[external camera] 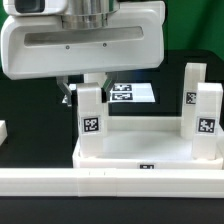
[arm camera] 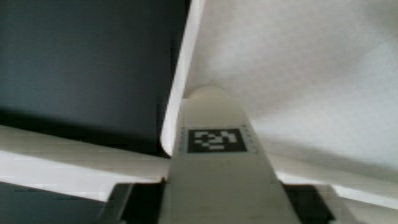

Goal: Assemble desk

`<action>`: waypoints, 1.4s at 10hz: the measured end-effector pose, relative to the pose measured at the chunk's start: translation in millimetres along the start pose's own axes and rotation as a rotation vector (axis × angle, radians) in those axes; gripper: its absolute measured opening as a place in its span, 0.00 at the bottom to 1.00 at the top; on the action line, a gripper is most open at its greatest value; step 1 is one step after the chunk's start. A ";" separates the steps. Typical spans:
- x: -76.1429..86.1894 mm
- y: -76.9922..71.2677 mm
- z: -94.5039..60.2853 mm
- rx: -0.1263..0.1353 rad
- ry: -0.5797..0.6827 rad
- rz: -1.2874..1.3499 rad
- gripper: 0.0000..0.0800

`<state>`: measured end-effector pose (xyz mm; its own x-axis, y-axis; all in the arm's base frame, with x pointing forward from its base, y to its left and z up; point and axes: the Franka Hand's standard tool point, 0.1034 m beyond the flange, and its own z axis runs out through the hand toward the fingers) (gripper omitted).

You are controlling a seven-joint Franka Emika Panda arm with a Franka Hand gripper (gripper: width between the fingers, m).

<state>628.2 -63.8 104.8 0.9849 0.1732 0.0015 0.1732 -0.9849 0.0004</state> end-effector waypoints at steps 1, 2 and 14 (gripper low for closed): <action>0.0 -0.3 0.1 0.003 0.001 0.111 0.36; -0.2 0.0 0.2 0.009 0.003 0.221 0.36; -7.3 2.4 -3.7 0.019 -0.001 0.720 0.78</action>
Offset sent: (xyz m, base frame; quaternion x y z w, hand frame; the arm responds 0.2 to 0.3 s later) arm -0.0070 0.0040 0.0010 0.0359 0.0168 0.3159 0.9480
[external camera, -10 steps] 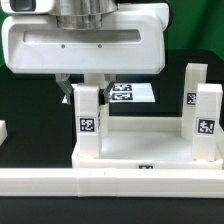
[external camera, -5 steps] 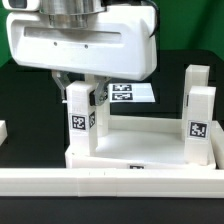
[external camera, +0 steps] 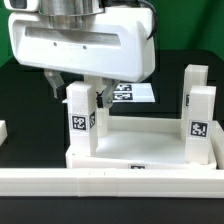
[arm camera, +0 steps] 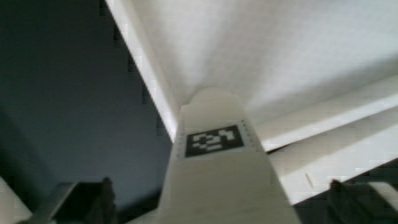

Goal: Assemble desk

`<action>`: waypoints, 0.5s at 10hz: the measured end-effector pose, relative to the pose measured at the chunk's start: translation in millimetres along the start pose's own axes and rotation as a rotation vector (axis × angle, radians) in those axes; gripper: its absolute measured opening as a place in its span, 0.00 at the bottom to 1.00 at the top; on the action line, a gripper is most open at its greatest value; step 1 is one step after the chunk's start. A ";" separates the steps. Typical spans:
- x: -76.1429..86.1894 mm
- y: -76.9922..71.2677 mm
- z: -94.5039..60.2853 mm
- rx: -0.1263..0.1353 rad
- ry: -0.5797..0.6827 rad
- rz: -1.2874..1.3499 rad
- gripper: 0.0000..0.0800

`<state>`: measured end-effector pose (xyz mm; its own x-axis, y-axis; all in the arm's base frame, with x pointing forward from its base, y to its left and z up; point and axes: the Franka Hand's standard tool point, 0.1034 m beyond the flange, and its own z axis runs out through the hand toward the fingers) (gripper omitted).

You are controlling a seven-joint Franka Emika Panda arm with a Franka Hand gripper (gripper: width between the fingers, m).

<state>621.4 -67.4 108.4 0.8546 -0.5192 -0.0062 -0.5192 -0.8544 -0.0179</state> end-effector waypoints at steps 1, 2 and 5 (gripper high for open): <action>-2.8 -4.6 -7.7 0.008 0.001 -0.003 0.78; -4.8 -8.1 -12.6 0.014 0.003 -0.001 0.81; -4.9 -7.6 -10.8 0.012 0.001 -0.002 0.81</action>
Offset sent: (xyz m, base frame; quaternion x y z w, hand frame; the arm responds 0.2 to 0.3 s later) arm 0.0000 0.0000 0.0000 0.0000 0.0000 0.0000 1.0000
